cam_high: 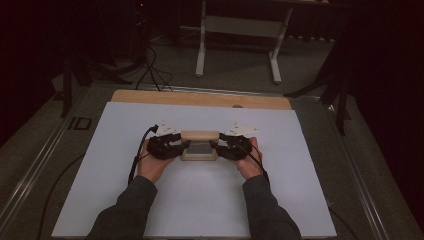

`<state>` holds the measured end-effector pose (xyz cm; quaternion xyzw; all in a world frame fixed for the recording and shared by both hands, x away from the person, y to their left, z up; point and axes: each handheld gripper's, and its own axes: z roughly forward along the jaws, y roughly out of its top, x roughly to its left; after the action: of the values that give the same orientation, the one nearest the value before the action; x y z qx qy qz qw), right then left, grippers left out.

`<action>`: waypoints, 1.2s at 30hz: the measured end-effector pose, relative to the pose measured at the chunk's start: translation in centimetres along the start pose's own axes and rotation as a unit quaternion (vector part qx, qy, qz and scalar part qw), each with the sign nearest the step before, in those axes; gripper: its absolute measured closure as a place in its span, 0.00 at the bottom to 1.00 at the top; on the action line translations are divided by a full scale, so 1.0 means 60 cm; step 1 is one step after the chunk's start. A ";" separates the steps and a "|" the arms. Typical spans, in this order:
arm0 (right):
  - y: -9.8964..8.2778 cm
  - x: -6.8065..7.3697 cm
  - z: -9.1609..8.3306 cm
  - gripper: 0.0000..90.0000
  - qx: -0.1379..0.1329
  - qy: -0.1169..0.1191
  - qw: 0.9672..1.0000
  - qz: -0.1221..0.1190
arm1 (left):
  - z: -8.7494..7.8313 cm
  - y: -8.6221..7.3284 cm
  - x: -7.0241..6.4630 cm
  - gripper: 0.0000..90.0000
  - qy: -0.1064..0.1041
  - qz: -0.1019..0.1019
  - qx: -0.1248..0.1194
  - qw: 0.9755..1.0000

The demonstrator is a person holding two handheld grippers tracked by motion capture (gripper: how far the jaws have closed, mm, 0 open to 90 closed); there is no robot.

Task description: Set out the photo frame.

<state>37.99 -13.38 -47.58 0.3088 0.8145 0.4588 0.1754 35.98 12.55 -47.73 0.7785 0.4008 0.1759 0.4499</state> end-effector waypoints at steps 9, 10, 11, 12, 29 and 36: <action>0.006 -0.004 0.008 0.59 0.003 -0.005 1.000 0.001 | 0.007 0.004 0.010 0.59 -0.001 -0.004 0.002 1.000; 0.006 -0.004 0.009 0.59 0.002 -0.005 1.000 0.003 | 0.008 0.004 0.011 0.59 -0.001 -0.004 0.002 1.000; 0.006 -0.005 0.010 0.59 0.001 -0.006 1.000 0.004 | 0.009 0.005 0.012 0.59 -0.001 -0.005 0.001 1.000; 0.006 -0.005 0.010 0.59 0.001 -0.007 1.000 0.005 | 0.009 0.005 0.012 0.59 -0.001 -0.007 0.001 1.000; 0.005 -0.011 0.024 0.58 -0.002 -0.017 0.999 0.030 | 0.025 0.005 0.026 0.57 -0.005 -0.042 -0.007 0.999; 0.002 -0.013 0.032 0.59 0.012 -0.029 0.999 0.028 | 0.037 0.001 0.029 0.56 0.001 -0.046 0.005 0.999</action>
<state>39.70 -12.66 -48.48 0.3465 0.8054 0.4448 0.1827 38.48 12.63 -49.01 0.7613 0.4370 0.1541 0.4536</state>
